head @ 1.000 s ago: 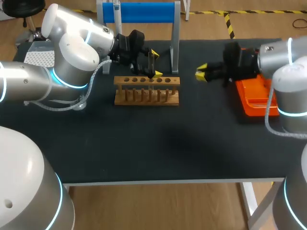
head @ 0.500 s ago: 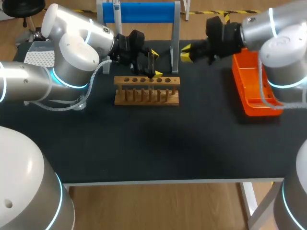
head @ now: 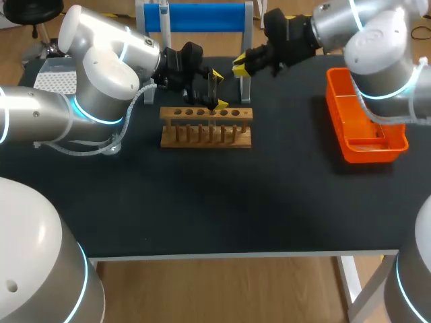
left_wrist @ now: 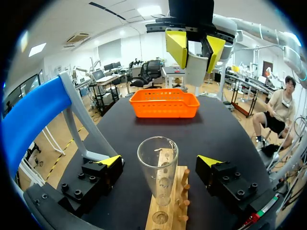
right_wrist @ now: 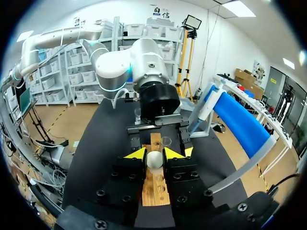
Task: Invert the test tube, pick up the pipette, mount the tip to pipette, aspirate from beaker and dispense into the tube, eject the tip, return the pipette, and cap with the stopper.
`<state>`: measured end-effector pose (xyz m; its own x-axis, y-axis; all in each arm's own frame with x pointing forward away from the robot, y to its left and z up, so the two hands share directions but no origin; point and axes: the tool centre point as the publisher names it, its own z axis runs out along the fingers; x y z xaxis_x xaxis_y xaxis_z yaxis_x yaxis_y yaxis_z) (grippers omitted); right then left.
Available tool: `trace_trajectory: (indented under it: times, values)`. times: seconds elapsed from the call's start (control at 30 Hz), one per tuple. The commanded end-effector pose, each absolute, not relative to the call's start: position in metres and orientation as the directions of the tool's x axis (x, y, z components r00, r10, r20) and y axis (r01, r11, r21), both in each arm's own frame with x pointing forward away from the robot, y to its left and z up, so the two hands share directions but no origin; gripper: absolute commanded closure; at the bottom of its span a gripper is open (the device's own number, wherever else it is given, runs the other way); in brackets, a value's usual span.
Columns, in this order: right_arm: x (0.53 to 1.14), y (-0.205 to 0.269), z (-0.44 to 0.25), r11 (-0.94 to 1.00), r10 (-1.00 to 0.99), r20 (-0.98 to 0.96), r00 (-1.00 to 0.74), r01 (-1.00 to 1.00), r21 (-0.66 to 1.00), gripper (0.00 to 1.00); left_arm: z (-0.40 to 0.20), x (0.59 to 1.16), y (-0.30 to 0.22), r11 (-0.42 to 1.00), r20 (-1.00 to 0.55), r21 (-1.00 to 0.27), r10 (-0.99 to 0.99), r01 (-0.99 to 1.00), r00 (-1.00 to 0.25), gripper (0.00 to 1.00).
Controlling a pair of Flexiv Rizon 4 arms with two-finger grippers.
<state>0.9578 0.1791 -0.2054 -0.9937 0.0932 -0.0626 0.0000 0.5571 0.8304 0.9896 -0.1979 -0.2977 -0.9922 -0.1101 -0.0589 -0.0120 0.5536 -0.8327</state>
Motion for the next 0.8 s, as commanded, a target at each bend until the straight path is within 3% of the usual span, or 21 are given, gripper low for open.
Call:
trace_trajectory:
  times: [0.03, 0.8]
  values:
    - [0.969, 0.19, -0.205, 0.568, 0.064, -0.043, -0.997, 0.001, 0.823, 1.0, -0.298, 0.991, -0.198, 0.555, -0.057, -0.832, -0.108, -0.013, -0.993, 0.0]
    - [0.989, 0.228, -0.208, 0.571, 0.027, -0.045, -0.999, -0.021, 0.821, 1.0, -0.298, 0.991, -0.198, 0.555, -0.057, -0.832, -0.108, -0.013, -0.993, 0.0]
